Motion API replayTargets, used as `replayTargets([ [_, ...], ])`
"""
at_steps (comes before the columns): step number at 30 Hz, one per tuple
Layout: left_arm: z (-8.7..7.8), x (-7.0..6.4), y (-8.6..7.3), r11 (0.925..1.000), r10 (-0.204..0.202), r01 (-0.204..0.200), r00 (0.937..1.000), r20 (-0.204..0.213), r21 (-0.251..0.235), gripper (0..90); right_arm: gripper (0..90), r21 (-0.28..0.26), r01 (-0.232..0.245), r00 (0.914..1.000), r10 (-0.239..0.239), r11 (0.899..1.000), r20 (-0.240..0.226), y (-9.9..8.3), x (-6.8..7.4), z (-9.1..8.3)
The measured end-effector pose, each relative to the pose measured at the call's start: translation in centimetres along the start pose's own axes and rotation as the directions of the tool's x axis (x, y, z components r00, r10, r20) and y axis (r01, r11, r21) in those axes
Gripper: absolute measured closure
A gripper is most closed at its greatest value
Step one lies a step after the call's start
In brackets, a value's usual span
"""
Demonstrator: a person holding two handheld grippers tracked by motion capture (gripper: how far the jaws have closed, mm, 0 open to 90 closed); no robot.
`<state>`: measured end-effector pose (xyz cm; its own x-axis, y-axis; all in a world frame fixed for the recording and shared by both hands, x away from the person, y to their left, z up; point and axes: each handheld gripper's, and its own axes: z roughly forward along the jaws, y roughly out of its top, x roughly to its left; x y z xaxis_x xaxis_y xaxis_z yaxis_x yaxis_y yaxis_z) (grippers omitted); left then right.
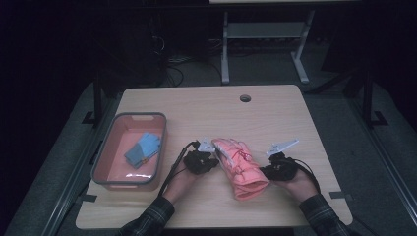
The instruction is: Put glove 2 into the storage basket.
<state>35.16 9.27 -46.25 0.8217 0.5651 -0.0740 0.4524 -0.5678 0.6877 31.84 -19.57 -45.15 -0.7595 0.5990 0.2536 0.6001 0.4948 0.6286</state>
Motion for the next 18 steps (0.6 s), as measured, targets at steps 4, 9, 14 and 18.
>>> replayTargets([
  [4, 0.2, 0.8, 0.2, 0.9997, -0.025, 0.025, 0.9997, 0.007, -0.004, 89.5, 90.0, 0.001, 0.022, 0.9994, -0.022, 1.0, -0.027, 0.3, 0.9, 0.5],
  [9, 0.4, 1.2, 0.3, 0.9994, -0.032, 0.032, 0.9994, 0.014, -0.016, 89.6, 90.0, -0.005, 0.038, 0.9977, -0.038, 0.999, -0.057, 0.5, 2.0, 1.1],
  [14, 0.7, 1.4, 0.7, 0.9993, -0.029, 0.03, 0.9992, 0.029, -0.021, 89.6, 90.0, -0.001, 0.056, 0.9949, -0.056, 0.998, -0.084, 0.7, 3.7, 1.9],
  [18, 0.9, 1.5, 1.2, 0.9989, -0.028, 0.03, 0.9982, 0.052, -0.036, 89.6, 90.0, 0.014, 0.081, 0.992, -0.079, 0.997, -0.098, 0.7, 5.0, 2.7],
])
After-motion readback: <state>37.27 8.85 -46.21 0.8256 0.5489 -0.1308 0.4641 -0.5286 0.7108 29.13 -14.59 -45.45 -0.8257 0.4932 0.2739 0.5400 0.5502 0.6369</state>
